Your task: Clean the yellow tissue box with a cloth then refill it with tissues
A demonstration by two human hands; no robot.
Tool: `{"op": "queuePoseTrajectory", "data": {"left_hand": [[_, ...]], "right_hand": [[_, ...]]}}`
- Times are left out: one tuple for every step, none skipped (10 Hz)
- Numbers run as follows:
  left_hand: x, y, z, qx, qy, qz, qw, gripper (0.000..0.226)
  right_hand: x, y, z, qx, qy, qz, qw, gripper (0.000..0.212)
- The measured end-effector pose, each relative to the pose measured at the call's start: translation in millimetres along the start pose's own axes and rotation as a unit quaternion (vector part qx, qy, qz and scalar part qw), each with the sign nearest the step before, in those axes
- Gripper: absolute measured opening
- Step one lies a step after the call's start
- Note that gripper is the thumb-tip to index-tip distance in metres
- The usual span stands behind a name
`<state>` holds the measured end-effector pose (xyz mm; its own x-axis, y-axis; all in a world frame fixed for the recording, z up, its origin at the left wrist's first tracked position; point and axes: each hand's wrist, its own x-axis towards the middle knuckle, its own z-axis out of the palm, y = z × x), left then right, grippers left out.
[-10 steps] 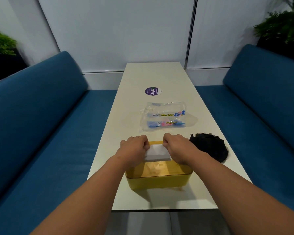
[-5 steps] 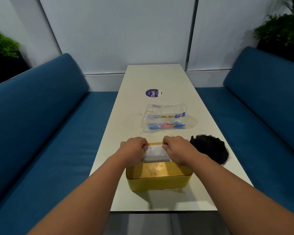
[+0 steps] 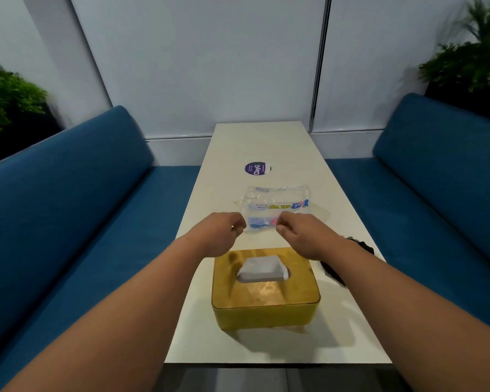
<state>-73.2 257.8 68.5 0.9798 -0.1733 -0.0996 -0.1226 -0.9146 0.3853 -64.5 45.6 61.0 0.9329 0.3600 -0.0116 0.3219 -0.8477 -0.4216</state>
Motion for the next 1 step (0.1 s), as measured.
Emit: {"op": "queuePoseTrajectory", "data": {"left_hand": [[8.0,13.3,-27.5,0.023,0.053,0.020,0.998,0.027]], "right_hand": [[9.1,-7.9,-25.3,0.010,0.030,-0.023,0.999,0.025]]}}
